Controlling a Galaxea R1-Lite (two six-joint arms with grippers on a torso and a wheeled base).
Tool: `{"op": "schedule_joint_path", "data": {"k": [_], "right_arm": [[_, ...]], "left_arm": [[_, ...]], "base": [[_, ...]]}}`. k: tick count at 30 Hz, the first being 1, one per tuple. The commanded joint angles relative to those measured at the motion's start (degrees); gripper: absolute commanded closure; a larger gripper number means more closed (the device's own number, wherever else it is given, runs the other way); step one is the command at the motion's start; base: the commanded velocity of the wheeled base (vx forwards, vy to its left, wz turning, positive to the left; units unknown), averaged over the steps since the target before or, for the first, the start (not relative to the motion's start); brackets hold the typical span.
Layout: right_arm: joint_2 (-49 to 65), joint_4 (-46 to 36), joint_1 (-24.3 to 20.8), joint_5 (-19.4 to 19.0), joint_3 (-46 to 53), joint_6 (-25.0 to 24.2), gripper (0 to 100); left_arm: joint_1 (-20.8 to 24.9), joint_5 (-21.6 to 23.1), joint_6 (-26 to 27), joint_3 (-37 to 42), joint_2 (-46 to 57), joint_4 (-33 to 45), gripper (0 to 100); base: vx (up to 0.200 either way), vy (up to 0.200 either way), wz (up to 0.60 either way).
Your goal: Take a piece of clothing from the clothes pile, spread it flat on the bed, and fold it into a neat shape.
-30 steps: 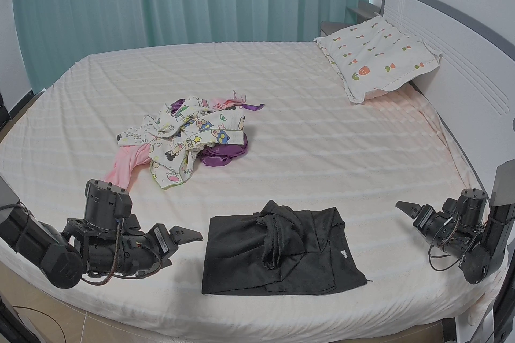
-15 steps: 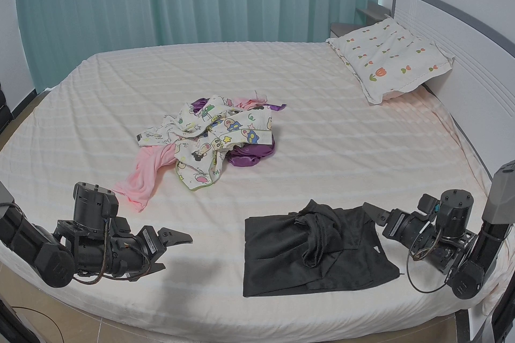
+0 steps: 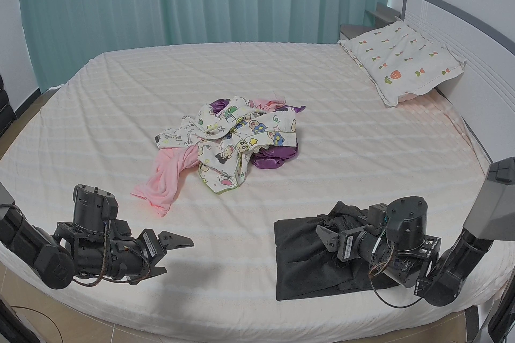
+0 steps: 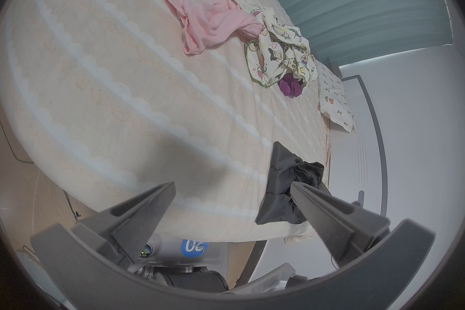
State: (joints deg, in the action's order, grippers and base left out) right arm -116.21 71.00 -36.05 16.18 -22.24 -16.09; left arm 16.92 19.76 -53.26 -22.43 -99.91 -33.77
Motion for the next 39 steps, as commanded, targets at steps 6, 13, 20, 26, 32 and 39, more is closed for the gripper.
{"op": "schedule_joint_path", "data": {"k": [6, 13, 20, 26, 32, 39], "right_arm": [[-4.02, -0.95, 4.76, 3.25, 0.88, 5.46, 0], [0.2, -0.33, 13.46, 3.16, 7.12, 8.09, 0], [4.33, -0.16, 22.95, -0.27, 13.45, 7.57, 0], [6.96, 0.28, 31.04, -6.68, 19.51, 6.95, 0], [8.55, 0.46, 37.89, -13.89, 21.01, 5.63, 0], [12.94, 0.11, 38.24, -24.7, 22.15, -2.01, 0]], "left_arm": [[-0.05, 0.81, 0.0, 0.11, -0.37, 0.02, 0], [-0.05, 0.81, 0.09, 0.19, -0.28, 0.02, 0], [0.04, 0.81, 0.09, 0.46, -0.37, 0.02, 0], [0.04, 0.81, 0.09, 0.55, -0.28, 0.02, 0], [0.13, 0.81, 0.09, 0.55, -0.28, 0.02, 0], [0.13, 0.98, 0.09, 0.55, -0.46, 0.02, 0]], "base": [[0.0, 0.0, 0.0], [0.0, 0.0, 0.0], [0.0, 0.0, 0.0], [0.0, 0.0, 0.0], [0.0, 0.0, 0.0], [0.0, 0.0, 0.0]]}}
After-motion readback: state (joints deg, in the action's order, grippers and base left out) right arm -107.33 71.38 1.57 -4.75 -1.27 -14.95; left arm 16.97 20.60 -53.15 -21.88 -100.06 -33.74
